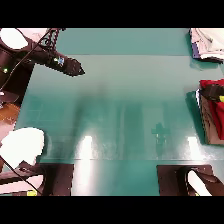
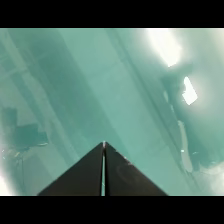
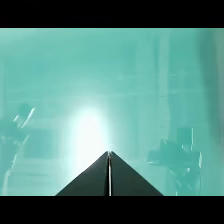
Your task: Fold the shirts.
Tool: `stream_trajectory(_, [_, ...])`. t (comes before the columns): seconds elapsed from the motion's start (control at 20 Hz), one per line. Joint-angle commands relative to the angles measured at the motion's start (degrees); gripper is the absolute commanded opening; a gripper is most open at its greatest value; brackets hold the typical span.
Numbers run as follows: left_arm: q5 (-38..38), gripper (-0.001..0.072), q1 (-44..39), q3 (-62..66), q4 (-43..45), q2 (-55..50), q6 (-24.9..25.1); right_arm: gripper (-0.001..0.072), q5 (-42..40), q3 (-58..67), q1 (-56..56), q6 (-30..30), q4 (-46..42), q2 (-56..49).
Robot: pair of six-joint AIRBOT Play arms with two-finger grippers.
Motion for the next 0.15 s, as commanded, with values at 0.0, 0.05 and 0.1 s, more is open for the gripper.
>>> stream_trajectory(0.0, [0.11,0.0024,0.04,-0.02,-0.02,0.02,-0.04,0.0017,-0.17,-0.02,3.39,-0.07,0.28,0.04])
stream_trajectory(0.05, [0.09,0.0025,0.02,-0.02,-0.02,0.02,-0.04,0.0017,0.42,-0.02,3.39,-0.07,0.26,0.04])
stream_trajectory(0.1, [0.09,0.0024,0.02,-0.02,-0.02,0.02,-0.04,0.0017,0.94,-0.02,3.39,-0.07,0.28,0.04])
